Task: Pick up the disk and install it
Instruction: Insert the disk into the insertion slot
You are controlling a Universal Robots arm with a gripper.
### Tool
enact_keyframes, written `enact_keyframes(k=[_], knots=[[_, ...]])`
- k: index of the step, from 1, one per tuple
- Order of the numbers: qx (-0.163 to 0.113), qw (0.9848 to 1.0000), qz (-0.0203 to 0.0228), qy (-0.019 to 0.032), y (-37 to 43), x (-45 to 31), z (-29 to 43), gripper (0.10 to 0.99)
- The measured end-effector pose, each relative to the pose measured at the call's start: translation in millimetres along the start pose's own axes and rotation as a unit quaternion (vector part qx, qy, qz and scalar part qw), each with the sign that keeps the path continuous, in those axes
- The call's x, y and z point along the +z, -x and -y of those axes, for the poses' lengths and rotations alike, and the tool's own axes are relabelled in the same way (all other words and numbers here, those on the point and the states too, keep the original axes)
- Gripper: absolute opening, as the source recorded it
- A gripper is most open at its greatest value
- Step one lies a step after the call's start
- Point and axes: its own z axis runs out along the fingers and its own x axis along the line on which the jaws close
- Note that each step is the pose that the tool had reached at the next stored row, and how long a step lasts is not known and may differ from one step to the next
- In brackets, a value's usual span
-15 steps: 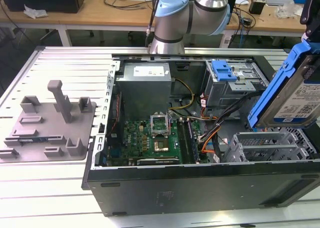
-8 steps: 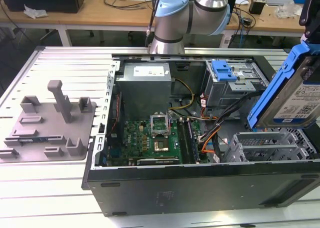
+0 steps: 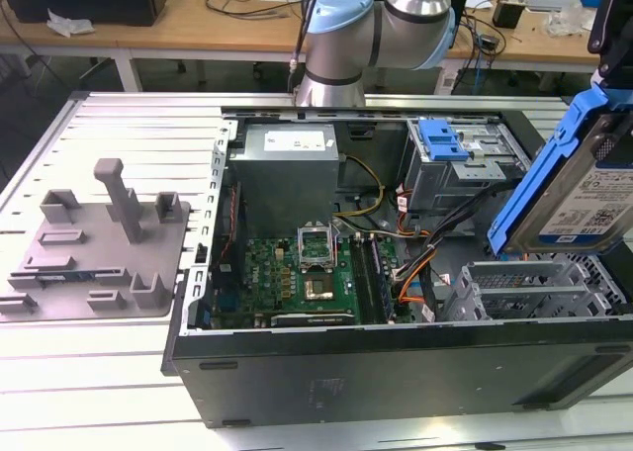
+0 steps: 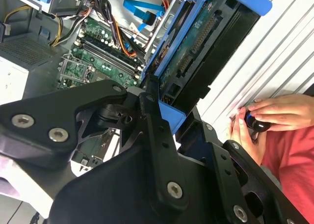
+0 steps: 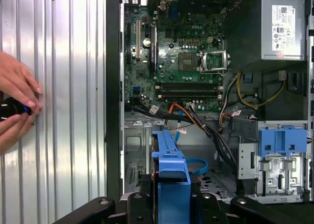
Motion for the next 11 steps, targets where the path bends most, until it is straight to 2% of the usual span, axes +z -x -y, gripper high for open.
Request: enact_keyframes(k=[2,7,11], knots=[[0.0,1.0,0.0,-0.0007,1.3,0.4,-0.2,0.369],[-0.002,1.0,0.0,-0.0076,2.4,2.9,-2.6,0.369],[-0.002,0.9999,0.0,-0.0111,2.3,4.6,-5.9,0.369]])
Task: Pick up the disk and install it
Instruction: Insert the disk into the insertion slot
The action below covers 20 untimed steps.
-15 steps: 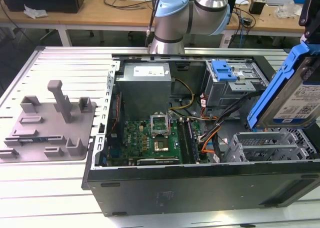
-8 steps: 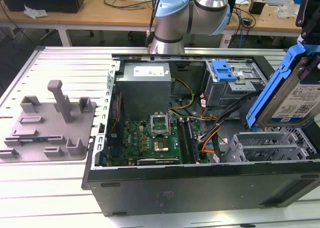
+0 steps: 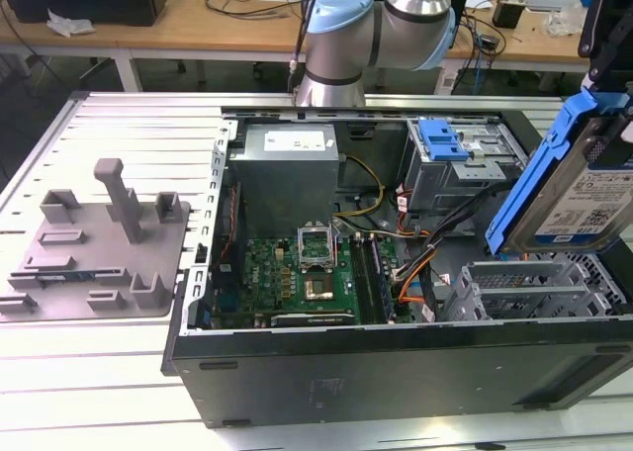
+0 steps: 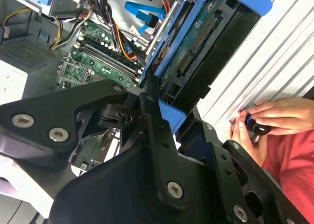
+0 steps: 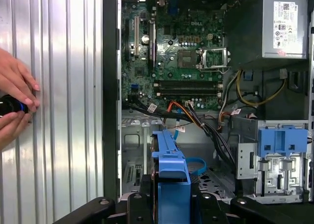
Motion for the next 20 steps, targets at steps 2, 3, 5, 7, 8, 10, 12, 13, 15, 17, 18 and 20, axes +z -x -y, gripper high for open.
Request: enact_keyframes(k=[2,3,5,7,8,10,12,13,15,17,18,20], knots=[[0.0,1.0,0.0,-0.0006,0.0,0.9,-0.2,0.369],[0.0,1.0,0.0,-0.0007,-0.1,1.1,-0.4,0.369],[0.0,1.0,0.0,-0.0007,-0.1,1.2,-1.0,0.369],[0.0,1.0,0.0,-0.0007,-0.1,1.2,-1.0,0.369],[0.0,1.0,0.0,-0.0006,-0.1,1.2,-1.0,0.369],[0.0,1.0,0.0001,-0.0007,-0.1,1.5,-1.1,0.369],[0.0,1.0,0.0,-0.0006,-0.1,1.8,-1.1,0.369],[0.0,1.0,0.0001,-0.0006,-0.1,2.2,-1.1,0.369],[0.0,1.0,0.0,-0.0007,-0.2,2.8,-1.1,0.369],[0.0,1.0,0.0,-0.0007,-0.2,3.7,-1.1,0.369],[0.0,1.0,0.0,-0.0007,-0.2,4.1,-1.2,0.369],[0.0,1.0,0.0,-0.0006,-0.3,5.3,-1.2,0.369]])
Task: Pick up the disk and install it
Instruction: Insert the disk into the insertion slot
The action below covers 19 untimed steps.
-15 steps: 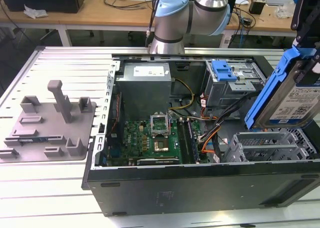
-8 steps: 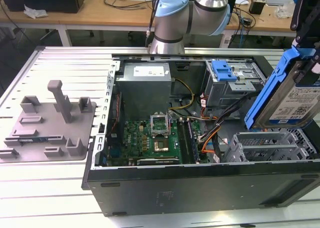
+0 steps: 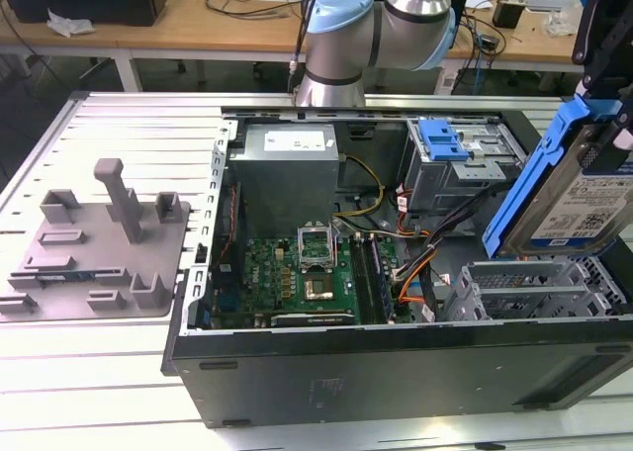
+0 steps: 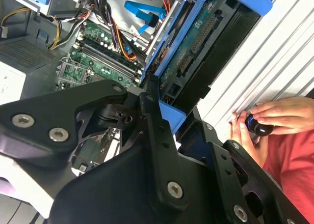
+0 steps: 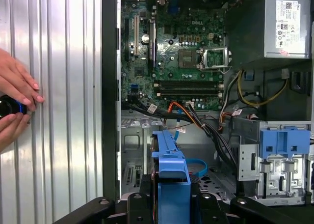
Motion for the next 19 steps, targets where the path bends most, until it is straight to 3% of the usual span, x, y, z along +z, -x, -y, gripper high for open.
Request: enact_keyframes(k=[19], knots=[[0.0,1.0,0.0,0.0,-0.7,12.2,-0.3,0.369]])
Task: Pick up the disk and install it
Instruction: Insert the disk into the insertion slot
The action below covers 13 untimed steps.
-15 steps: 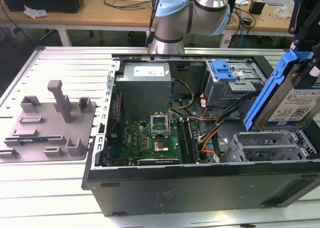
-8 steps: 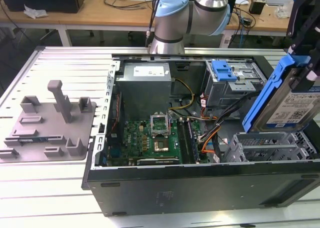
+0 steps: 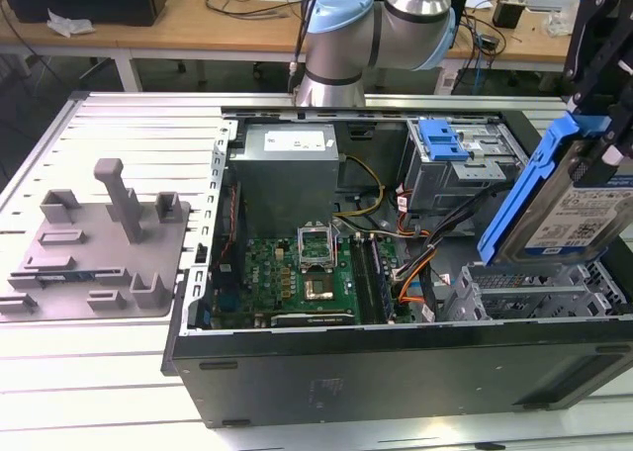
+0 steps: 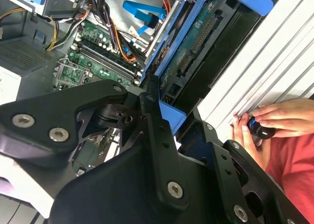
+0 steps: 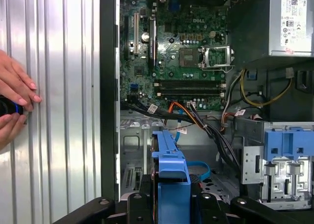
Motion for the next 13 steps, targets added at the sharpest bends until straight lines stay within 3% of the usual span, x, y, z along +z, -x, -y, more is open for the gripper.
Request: enact_keyframes(k=[13], knots=[[0.0,1.0,0.0,0.0,-0.2,9.3,-0.2,0.369]])
